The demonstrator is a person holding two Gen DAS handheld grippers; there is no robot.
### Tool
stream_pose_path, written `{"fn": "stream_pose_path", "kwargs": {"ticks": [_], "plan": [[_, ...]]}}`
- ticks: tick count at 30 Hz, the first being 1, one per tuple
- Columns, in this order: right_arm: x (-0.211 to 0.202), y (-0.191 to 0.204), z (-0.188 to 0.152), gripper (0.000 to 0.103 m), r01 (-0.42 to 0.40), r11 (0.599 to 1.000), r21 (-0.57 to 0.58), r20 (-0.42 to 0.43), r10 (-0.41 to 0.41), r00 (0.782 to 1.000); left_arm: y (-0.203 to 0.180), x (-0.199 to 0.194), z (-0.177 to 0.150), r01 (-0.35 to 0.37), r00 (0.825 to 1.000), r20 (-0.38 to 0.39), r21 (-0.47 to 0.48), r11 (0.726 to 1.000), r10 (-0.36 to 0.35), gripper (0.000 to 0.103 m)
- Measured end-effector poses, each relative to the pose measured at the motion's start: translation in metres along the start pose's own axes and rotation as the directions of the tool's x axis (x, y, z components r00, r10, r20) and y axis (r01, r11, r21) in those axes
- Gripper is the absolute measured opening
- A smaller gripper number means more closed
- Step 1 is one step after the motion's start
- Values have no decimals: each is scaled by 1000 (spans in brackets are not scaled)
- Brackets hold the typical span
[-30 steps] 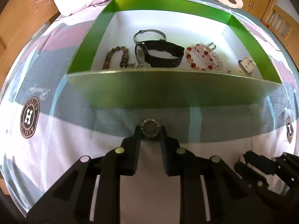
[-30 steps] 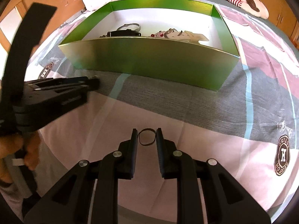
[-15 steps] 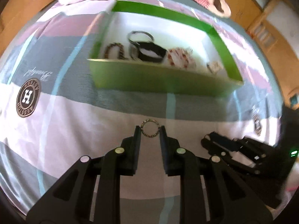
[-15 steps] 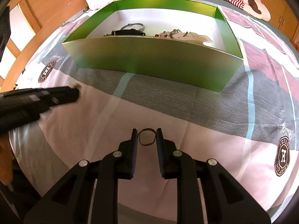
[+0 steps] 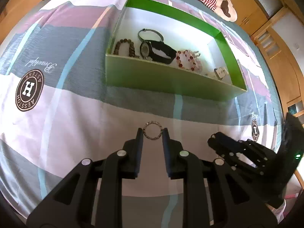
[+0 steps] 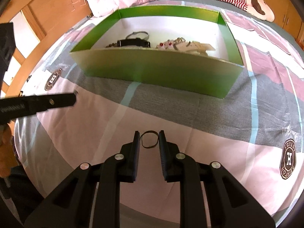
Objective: Organize jewelry
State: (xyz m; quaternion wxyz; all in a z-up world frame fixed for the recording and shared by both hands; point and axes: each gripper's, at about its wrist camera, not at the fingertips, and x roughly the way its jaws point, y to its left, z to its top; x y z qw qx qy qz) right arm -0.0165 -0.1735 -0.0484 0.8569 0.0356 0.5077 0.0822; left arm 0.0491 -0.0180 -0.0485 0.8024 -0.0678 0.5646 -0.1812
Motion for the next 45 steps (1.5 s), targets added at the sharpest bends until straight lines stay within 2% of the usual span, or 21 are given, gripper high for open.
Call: {"fn": "stream_pose_path", "kwargs": {"ticks": [3, 9, 21, 30, 42, 45], "plan": [[-5, 4, 1, 20, -28, 1000, -9, 10, 28, 1000, 0, 5, -1, 15, 1000, -16, -8, 1000, -15, 20], [-1, 3, 1, 20, -33, 999, -4, -11, 33, 999, 3, 7, 0, 33, 999, -26, -25, 999, -34, 20], [6, 8, 0, 20, 3, 999, -35, -21, -3, 1000, -12, 17, -7, -41, 999, -34, 37, 998, 42, 20], [7, 9, -1, 20, 32, 998, -50, -13, -33, 999, -24, 17, -11, -118, 993, 6, 106, 987, 118, 20], [8, 8, -1, 20, 38, 998, -54, -16, -39, 999, -28, 15, -13, -149, 989, 23, 129, 980, 147, 20], [-8, 4, 6, 20, 22, 1000, -23, 53, -20, 998, -30, 4, -10, -149, 987, 72, 123, 981, 141, 20]]}}
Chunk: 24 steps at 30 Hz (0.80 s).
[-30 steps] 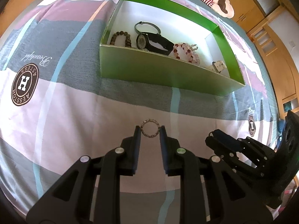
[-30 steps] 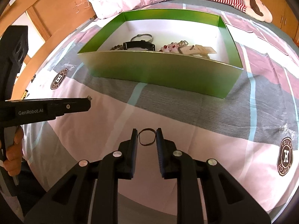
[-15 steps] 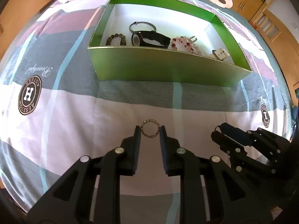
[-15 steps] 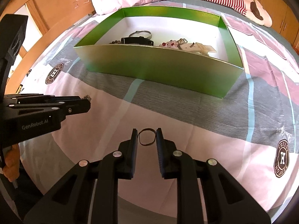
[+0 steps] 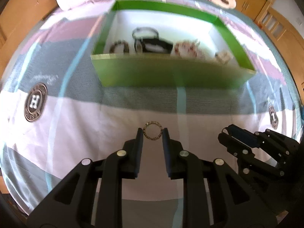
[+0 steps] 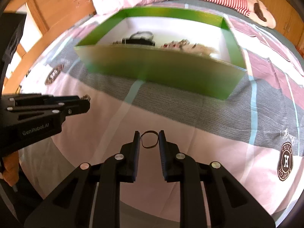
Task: Organize jewelry
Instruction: 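Carry both rings into the green box and open both tools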
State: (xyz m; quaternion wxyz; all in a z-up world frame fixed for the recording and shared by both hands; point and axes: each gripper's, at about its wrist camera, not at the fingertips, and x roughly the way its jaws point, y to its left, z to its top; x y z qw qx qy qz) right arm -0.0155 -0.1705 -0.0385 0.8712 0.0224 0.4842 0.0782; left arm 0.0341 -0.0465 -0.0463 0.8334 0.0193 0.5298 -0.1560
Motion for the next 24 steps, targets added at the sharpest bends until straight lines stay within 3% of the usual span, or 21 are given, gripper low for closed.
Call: {"fn": "stream_pose_path", "kwargs": {"ticks": [3, 5, 11, 12, 13, 15, 17, 18, 19, 20, 22, 24], "plan": [[-32, -12, 34, 20, -9, 1000, 20, 142, 6, 990, -3, -23, 32, 35, 995, 92, 14, 999, -36, 20], [-37, -25, 59, 20, 12, 999, 41, 180, -19, 984, -4, -28, 58, 23, 990, 139, 27, 999, -27, 20], [24, -72, 122, 20, 29, 990, 136, 111, -44, 993, 5, 20, 123, 18, 994, 105, 10, 1000, -19, 20], [38, -78, 130, 20, 28, 988, 151, 84, -41, 996, 6, 30, 134, 15, 995, 99, 8, 1000, -16, 23], [47, -83, 135, 21, 28, 986, 164, 62, -39, 997, 6, 37, 142, 16, 996, 91, 0, 1000, -16, 39], [57, -91, 142, 42, 22, 980, 196, 40, -31, 999, 6, 43, 153, 14, 996, 93, -19, 1000, -12, 60], [52, -95, 142, 57, 13, 978, 208, 60, -26, 998, 3, 42, 154, -2, 994, 106, 1, 1000, 2, 62], [46, -95, 140, 69, 14, 978, 210, 80, -31, 996, 2, 40, 152, -9, 994, 108, 12, 1000, 8, 67], [40, -94, 138, 75, 21, 977, 212, 98, -43, 994, 2, 37, 148, -23, 993, 112, 19, 1000, 21, 77], [34, -95, 137, 84, 30, 977, 212, 116, -55, 992, 1, 30, 142, -52, 991, 126, 26, 998, 49, 82], [23, -93, 134, 93, 44, 975, 216, 157, -79, 984, 0, 20, 135, -97, 984, 157, 43, 994, 90, 90], [22, -89, 139, 98, 85, 971, 221, 125, -114, 986, -4, 4, 128, -153, 971, 196, 58, 986, 139, 96]]}}
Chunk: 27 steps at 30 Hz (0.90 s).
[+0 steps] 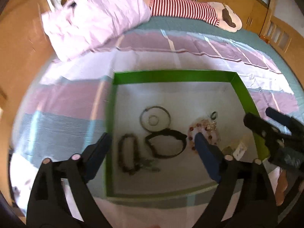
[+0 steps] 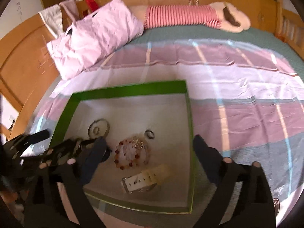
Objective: Organize jewelry
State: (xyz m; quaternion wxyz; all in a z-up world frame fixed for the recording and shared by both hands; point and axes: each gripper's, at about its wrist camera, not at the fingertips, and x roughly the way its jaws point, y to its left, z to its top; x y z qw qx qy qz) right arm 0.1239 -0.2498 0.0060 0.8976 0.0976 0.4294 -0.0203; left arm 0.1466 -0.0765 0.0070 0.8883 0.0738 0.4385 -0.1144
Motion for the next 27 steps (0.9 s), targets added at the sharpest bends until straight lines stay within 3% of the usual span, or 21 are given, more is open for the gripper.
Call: {"fn": "stream_pose_path", "kwargs": {"ticks": [2, 7, 27], "plan": [[-1, 6, 1, 98, 3, 1000, -18, -27, -4, 1000, -3, -15, 1, -26, 999, 27, 23, 999, 25, 98], [-19, 19, 2, 98, 73, 995, -62, 8, -73, 997, -4, -42, 1, -29, 994, 108, 18, 999, 26, 100], [-27, 21, -1, 98, 128, 990, -60, 10, -128, 992, -3, -38, -1, 8, 998, 66, -16, 1000, -7, 100]]}}
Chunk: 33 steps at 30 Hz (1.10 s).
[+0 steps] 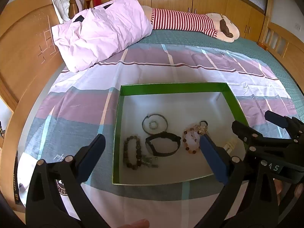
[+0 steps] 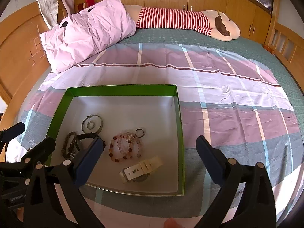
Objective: Organize jewelry
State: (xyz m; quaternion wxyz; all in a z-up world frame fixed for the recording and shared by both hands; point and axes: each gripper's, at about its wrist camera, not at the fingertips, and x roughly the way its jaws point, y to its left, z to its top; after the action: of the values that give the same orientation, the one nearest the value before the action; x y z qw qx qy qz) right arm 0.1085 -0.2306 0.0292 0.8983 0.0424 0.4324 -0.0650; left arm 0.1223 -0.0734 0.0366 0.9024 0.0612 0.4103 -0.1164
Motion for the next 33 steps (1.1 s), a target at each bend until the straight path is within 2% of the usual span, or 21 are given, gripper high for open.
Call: {"fn": "stream_pose_path", "kwargs": {"ticks": [33], "plan": [[1, 3, -3, 98, 29, 1000, -6, -6, -29, 1000, 1, 4, -3, -6, 1000, -19, -3, 1000, 6, 100]]}}
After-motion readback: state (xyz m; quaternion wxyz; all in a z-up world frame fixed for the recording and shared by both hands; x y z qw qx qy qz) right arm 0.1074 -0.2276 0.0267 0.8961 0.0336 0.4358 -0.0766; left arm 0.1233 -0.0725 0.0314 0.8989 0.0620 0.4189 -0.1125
